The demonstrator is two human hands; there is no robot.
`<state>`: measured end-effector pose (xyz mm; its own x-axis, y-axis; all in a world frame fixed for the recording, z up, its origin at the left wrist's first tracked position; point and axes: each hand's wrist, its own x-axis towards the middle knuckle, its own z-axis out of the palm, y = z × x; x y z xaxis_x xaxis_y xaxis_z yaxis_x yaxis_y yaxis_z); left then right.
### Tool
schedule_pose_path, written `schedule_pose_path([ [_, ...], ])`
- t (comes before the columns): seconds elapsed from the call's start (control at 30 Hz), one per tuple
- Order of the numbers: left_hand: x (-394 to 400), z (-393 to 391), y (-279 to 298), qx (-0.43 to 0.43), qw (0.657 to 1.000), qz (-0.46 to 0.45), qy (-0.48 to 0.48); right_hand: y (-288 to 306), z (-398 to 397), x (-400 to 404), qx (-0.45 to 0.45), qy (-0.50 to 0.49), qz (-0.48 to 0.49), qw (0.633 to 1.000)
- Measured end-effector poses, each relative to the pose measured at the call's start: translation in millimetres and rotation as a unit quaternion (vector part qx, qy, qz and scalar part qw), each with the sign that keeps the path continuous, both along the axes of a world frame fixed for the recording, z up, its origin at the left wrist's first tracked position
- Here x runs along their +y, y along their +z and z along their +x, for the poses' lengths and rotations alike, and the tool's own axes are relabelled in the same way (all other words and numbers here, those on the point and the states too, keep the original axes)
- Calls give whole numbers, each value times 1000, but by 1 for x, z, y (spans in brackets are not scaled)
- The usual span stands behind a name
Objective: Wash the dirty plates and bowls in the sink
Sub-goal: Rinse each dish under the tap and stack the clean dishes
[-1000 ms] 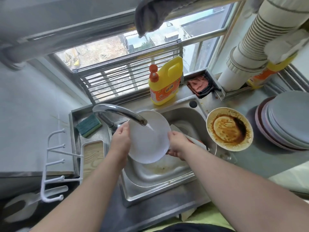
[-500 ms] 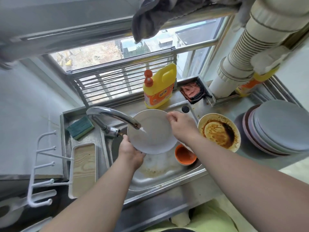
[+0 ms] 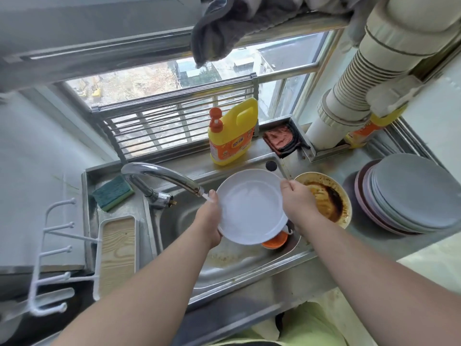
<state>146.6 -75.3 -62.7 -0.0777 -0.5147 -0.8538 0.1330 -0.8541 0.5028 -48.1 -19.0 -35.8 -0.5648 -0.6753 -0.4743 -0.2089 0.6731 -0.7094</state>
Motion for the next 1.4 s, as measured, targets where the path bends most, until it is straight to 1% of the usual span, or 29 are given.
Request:
schedule_pose_path([
  [0.07,0,8,-4,2,999,-21,-31,-17,5,4,-88,-33,44,995],
  [0.17,-3,31,-18,-16,994,-84,-72,-38,19,12,-242,-80,91,963],
  [0.23,-4,48,-23,-32,990,-122,-63,-42,31,16,-288,-49,123,949],
  [0.3,-6,63,-22,-17,988,-149,-33,-47,41,16,-286,16,151,946],
  [0.37,-8,77,-22,-11,987,-158,-7,-47,51,13,-283,50,159,945],
  [0.47,-9,93,-22,-18,988,-153,15,-48,66,5,-299,70,148,940],
  [0.6,-7,103,-22,-27,991,-129,22,-40,87,-1,-288,70,109,949],
  [0.67,-5,107,-23,-13,994,-96,40,-39,90,-4,-261,81,80,959],
  [0.77,-1,107,-25,35,995,-34,91,-37,81,-9,-208,82,23,974],
  [0.83,0,105,-23,80,987,25,135,-27,70,-10,-216,63,-1,974],
  [0.9,1,101,-19,102,979,97,150,-17,57,-12,-212,78,-12,974],
  [0.93,3,98,-17,112,976,128,139,-15,51,-12,-189,95,-26,977],
  [1.0,10,87,-13,147,964,186,119,-16,41,-15,-69,139,-33,987],
  [1.03,13,79,-12,162,958,207,117,-16,39,-16,-29,133,-21,990],
  [1.07,18,69,-10,184,952,212,120,-14,39,-16,-10,112,-10,994],
  [1.1,22,60,-12,179,956,203,110,-12,39,-18,-18,70,-3,997],
  [1.17,27,43,-18,146,970,180,72,-9,37,-21,-68,-38,5,997],
  [1.23,29,33,-26,107,979,162,61,-11,35,-20,-118,-127,45,984],
  [1.27,28,30,-26,92,985,140,48,-17,35,-17,-146,-155,60,975],
  [1.3,25,29,-24,77,990,115,38,-19,37,-13,-188,-169,70,965],
  [1.33,23,29,-21,65,993,88,40,-35,34,-7,-222,-176,77,956],
  [1.4,19,32,-15,40,998,41,33,-94,20,2,-265,-182,87,943],
])
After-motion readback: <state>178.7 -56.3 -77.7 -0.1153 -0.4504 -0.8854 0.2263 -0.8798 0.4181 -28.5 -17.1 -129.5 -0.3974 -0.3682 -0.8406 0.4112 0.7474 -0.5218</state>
